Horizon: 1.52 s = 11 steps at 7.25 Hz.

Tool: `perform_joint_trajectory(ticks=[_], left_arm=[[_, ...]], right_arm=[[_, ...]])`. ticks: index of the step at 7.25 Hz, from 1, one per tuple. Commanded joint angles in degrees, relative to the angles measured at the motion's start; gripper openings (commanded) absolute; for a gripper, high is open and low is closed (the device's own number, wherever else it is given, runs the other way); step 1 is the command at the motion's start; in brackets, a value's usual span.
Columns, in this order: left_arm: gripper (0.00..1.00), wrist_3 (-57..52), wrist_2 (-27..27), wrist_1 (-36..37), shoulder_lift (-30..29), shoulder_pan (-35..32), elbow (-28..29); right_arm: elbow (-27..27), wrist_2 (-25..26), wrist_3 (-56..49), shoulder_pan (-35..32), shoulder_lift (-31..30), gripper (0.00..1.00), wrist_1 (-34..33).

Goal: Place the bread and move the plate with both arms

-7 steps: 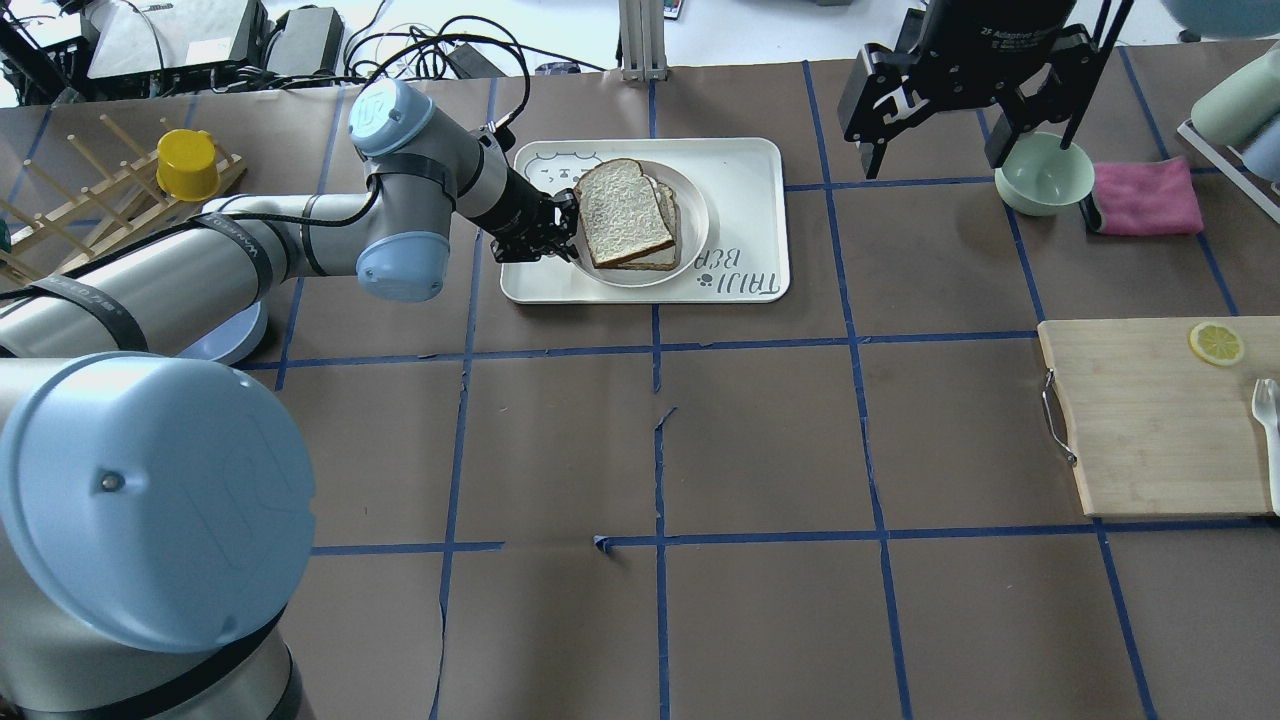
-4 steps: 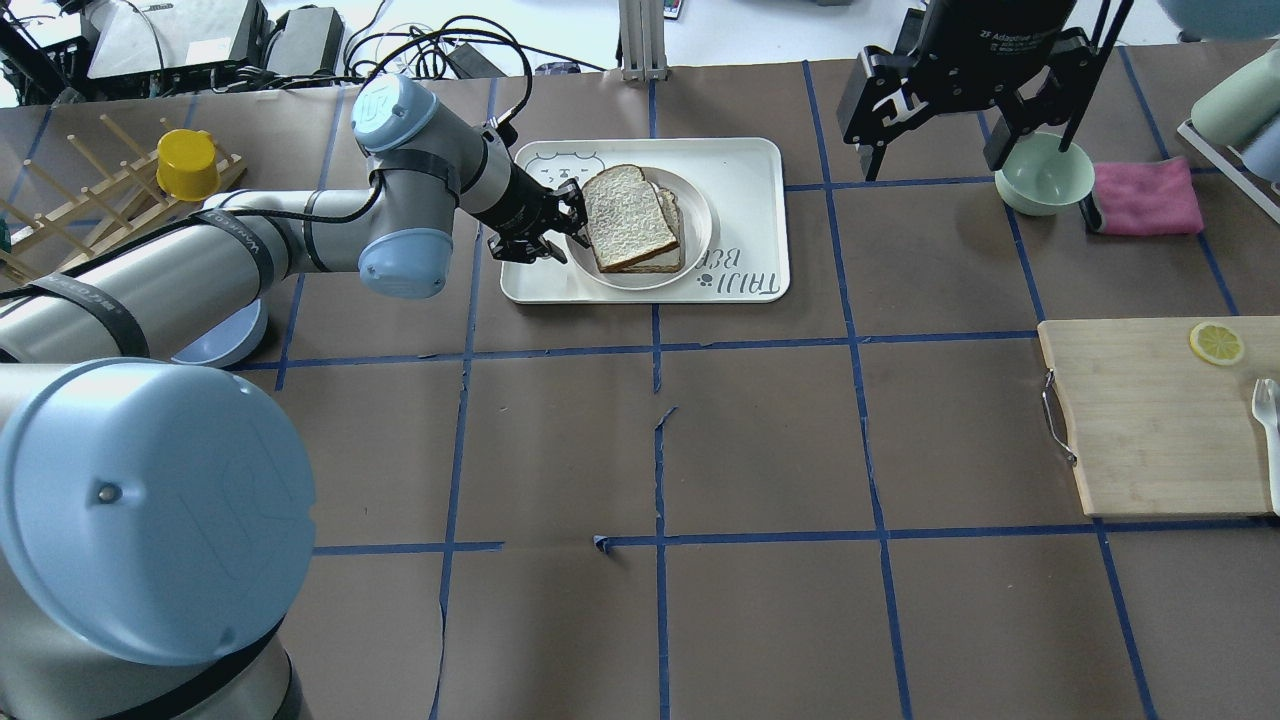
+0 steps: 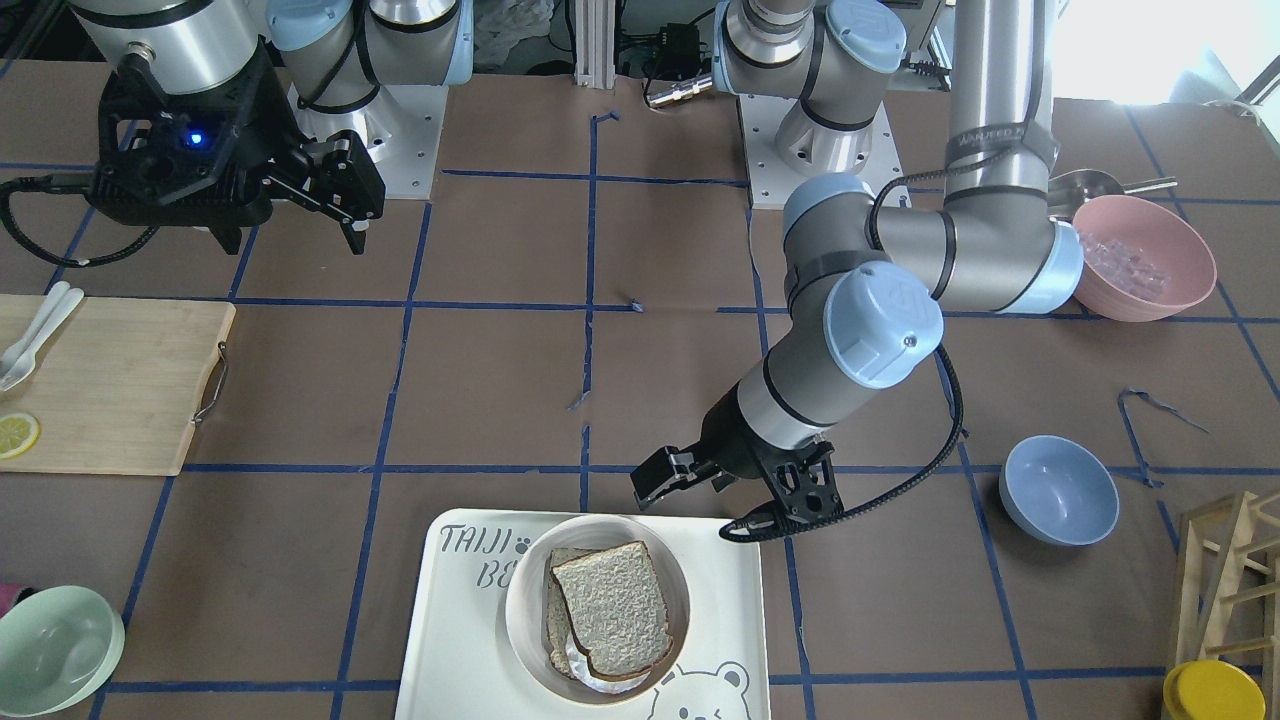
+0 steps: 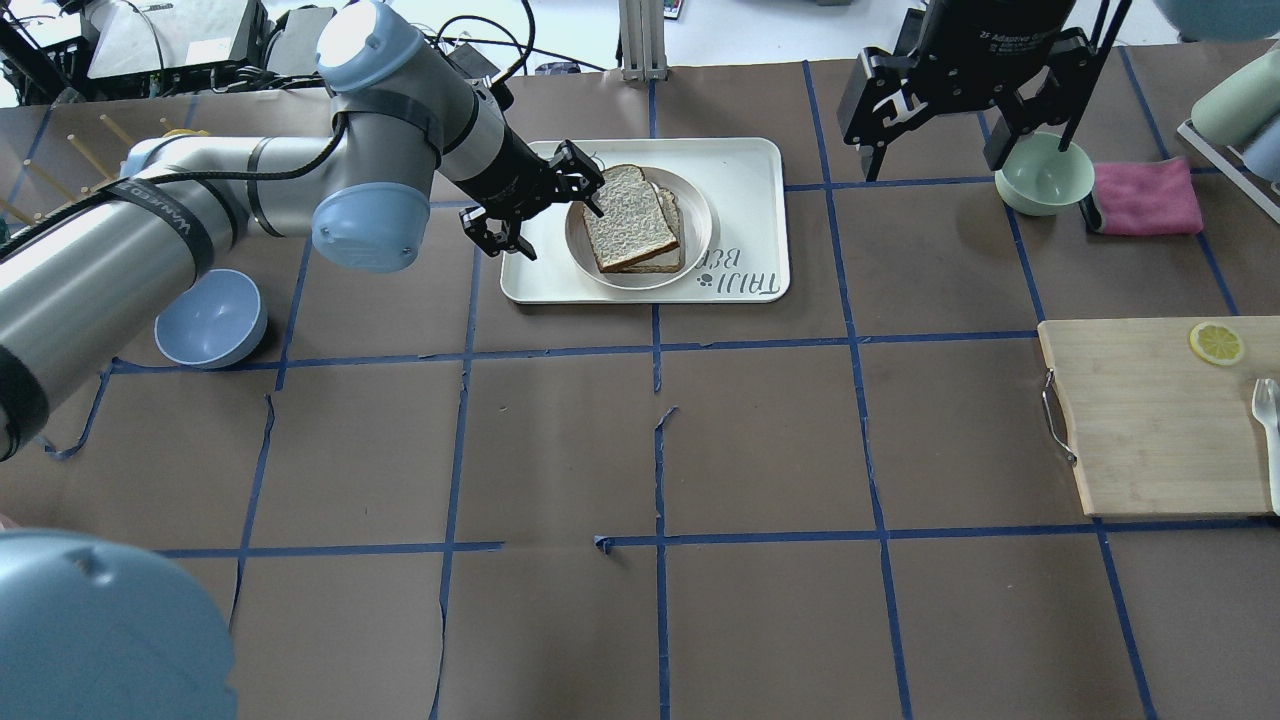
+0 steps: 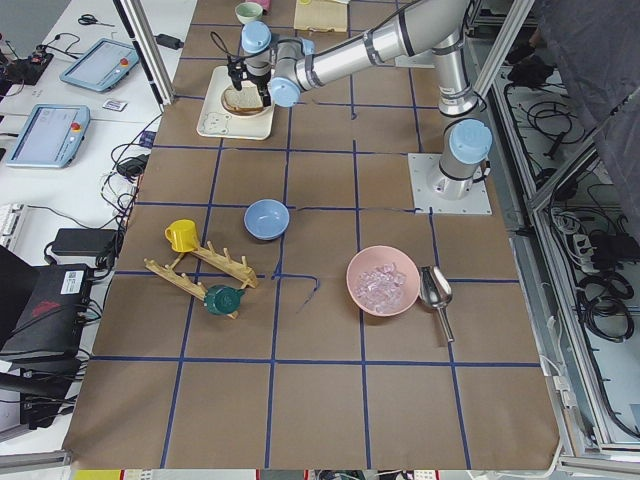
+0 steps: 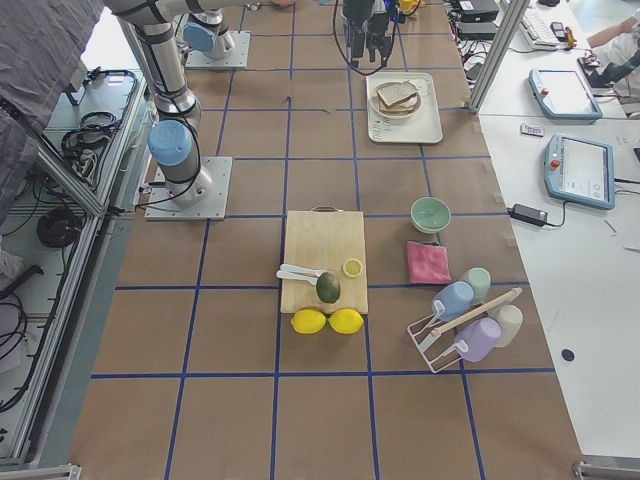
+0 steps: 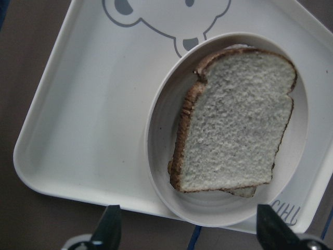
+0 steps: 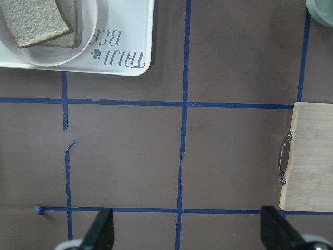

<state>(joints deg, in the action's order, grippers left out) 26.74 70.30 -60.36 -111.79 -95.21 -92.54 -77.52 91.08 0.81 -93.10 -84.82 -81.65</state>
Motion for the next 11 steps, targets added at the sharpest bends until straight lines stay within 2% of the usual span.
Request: perform_joint_trajectory(ticks=[1,3,4,5,6,7,8,9,11], left_arm=[[1.00,-0.54,2.63,-15.86,9.97,-0.41,-0.09],[1.00,-0.64,4.84,-30.17,18.49,-0.41,0.52],[1.00,-0.46,5.37,-34.00,21.76,-0.41,0.18],[1.00,-0.90,7.81,-34.38,23.62,-0.41,-0.26],[0.93,-4.64,14.71,-33.52,24.59,-0.41,-0.27],[0.95,-13.03,19.30,-32.11,24.95,-0.32,-0.18],[1.00,-19.64,22.22,-25.84,24.09,-0.24,-0.27],[1.00,-21.45,22.59,-23.51,23.38,0.46,0.43],[1.00,-21.55,22.07,-23.31,22.59,0.73,1.31]], right_arm=[[0.00,0.06,-0.19,0.02,-0.08,1.00,-0.09],[0.00,0.06,-0.19,0.02,-0.08,1.00,-0.09],[0.00,0.06,-0.28,0.02,-0.08,1.00,-0.09],[0.00,0.06,-0.11,0.02,-0.08,1.00,-0.09],[0.00,0.06,-0.10,0.02,-0.08,1.00,-0.09],[0.00,-0.02,-0.02,0.02,-0.08,1.00,-0.09],[0.00,-0.02,-0.02,0.02,0.01,1.00,0.00],[0.00,-0.02,0.24,0.02,0.01,1.00,0.00],[0.00,-0.02,-0.10,0.02,-0.08,1.00,0.00]])
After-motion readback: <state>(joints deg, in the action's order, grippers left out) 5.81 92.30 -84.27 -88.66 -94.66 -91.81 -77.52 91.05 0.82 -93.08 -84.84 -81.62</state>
